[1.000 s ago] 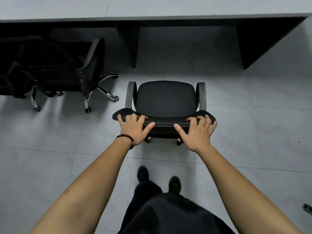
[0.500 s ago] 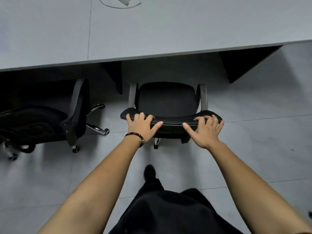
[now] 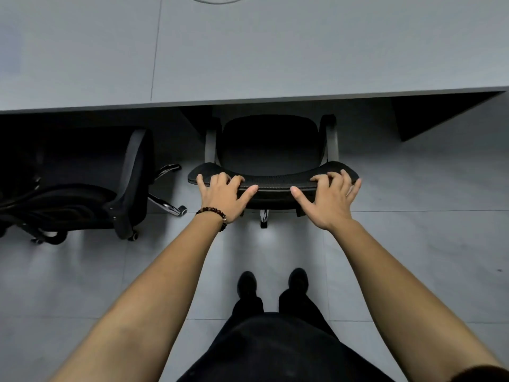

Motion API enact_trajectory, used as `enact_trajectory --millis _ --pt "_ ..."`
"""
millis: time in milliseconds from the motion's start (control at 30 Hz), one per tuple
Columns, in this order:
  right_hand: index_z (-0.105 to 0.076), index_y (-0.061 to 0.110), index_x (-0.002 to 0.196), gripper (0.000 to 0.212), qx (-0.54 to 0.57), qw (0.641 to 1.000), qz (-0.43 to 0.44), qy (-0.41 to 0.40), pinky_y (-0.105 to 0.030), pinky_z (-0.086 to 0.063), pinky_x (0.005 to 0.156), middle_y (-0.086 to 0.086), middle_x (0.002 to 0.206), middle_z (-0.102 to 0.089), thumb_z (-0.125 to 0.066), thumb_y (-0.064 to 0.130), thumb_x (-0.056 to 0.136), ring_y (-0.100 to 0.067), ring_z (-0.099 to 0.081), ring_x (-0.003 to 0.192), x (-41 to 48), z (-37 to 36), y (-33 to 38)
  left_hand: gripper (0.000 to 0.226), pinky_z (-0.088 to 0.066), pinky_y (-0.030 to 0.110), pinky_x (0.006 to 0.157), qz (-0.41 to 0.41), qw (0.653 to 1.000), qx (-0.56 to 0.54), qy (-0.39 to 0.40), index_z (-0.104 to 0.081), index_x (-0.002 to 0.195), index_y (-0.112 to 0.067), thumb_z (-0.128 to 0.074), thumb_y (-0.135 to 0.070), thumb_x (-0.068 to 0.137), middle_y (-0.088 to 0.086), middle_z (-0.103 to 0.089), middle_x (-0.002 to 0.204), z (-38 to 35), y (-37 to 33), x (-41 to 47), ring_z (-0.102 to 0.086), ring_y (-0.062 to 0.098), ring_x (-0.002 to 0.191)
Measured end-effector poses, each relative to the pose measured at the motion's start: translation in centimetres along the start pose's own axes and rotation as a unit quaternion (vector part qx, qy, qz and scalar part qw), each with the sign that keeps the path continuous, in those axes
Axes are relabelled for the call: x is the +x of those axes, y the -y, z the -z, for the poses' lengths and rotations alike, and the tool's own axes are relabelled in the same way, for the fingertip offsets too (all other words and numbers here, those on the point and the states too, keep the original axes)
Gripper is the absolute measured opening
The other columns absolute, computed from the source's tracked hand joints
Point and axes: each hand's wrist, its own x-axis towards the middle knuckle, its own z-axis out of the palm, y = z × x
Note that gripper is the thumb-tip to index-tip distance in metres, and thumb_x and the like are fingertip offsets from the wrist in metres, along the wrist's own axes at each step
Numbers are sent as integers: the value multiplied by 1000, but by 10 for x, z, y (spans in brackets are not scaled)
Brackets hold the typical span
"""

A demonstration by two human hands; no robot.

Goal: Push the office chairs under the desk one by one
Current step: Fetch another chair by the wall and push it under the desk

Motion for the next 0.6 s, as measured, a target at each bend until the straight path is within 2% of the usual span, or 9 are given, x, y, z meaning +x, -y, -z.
enact_trajectory --millis 267,433,600 --pt "-46 28 134 79 -13 998 59 23 -55 14 116 -9 149 -33 -29 84 81 -28 -4 147 -10 -4 19 62 6 63 111 49 999 -9 -13 -52 125 -27 -23 -68 89 6 -48 124 -8 27 -32 -34 28 128" --pt "-46 32 134 69 4 996 79 32 -53 13 117 -6 149 -34 -34 79 85 -26 -3 148 -40 -15 25 73 8 63 110 52 998 -18 -14 -54 123 -27 -13 -72 83 5 -48 123 -13 45 -61 -32 28 128" --pt "-48 32 133 66 -8 997 74 19 -52 18 114 -5 148 -38 -33 77 87 -25 -5 148 -66 -23 23 68 10 62 110 45 999 -19 -21 -56 121 -27 -17 -69 85 4 -48 123 -21 49 -86 -31 27 128"
